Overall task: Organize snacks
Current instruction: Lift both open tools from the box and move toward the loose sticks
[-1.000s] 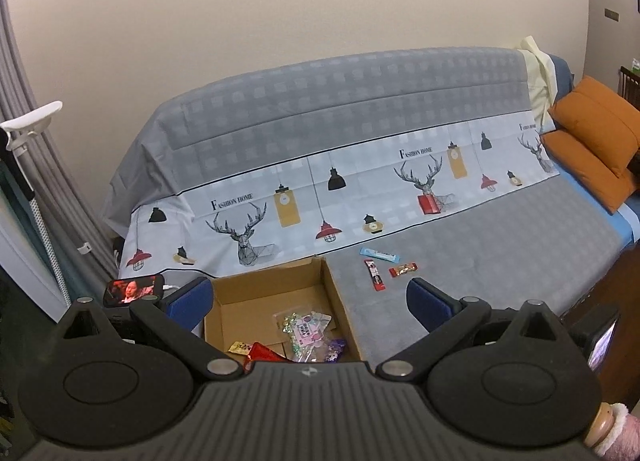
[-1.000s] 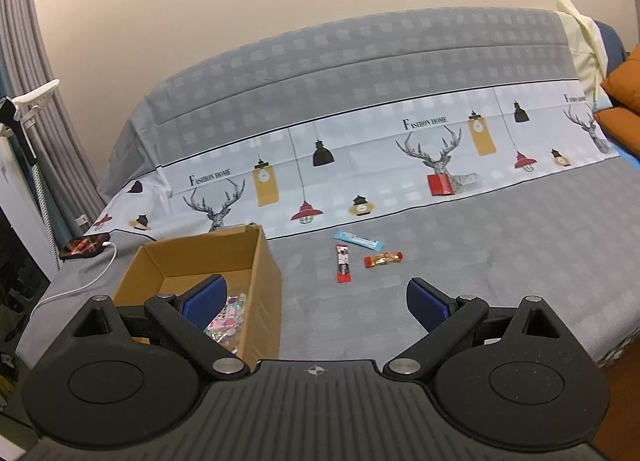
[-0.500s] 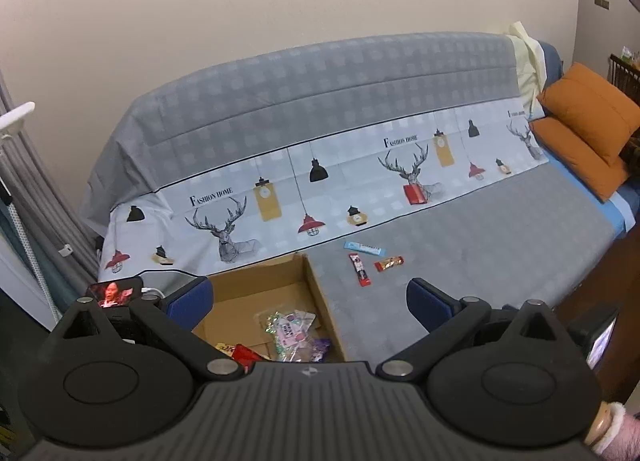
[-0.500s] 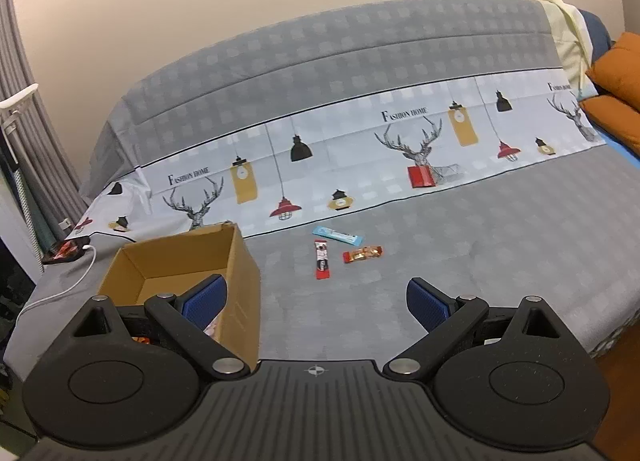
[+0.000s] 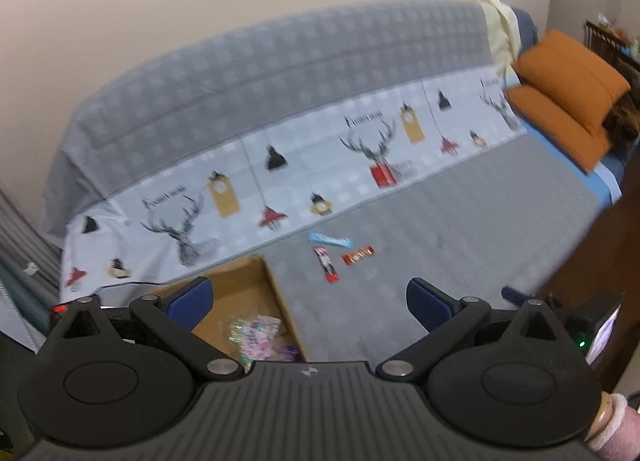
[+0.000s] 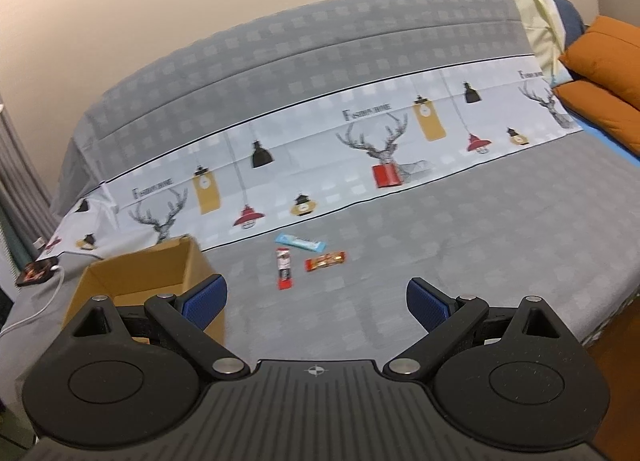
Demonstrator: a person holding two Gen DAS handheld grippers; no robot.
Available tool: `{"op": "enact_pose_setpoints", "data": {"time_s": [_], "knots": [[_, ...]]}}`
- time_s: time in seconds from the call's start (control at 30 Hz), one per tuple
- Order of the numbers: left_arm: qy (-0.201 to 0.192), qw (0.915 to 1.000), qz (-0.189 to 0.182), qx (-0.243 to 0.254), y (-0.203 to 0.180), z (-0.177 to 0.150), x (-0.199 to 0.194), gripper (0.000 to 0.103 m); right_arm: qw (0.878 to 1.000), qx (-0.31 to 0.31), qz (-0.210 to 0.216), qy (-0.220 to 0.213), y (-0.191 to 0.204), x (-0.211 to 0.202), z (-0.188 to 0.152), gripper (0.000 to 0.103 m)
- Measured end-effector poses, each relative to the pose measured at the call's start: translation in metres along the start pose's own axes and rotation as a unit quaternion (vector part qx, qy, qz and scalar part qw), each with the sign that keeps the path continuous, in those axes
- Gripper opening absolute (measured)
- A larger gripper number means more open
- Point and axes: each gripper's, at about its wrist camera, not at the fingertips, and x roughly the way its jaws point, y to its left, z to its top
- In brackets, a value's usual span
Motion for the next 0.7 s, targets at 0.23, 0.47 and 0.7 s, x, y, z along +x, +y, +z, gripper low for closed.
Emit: {"op": "enact_pose_setpoints", "data": {"time_s": [0.23,0.47,0.7], "knots": [[0.051,0.9986,-0.009,-0.012,-0.004,0.039,0.099,0.103,0.999,0.017,-0.036,-0.005,-0.037,0.016,0.019,0.097],[0.143,0.9865,-0.014,-0.078,0.018,0.070,0.241,0.103,0.998,0.031,-0.047,0.003,-0.076,0.064,0.036,0.098],[0.223,0.9623,-0.039,-0.151,0.022,0.076,0.401,0.103,0.998,0.035,-0.044,0.027,-0.099,0.160,0.057,0.098]]}}
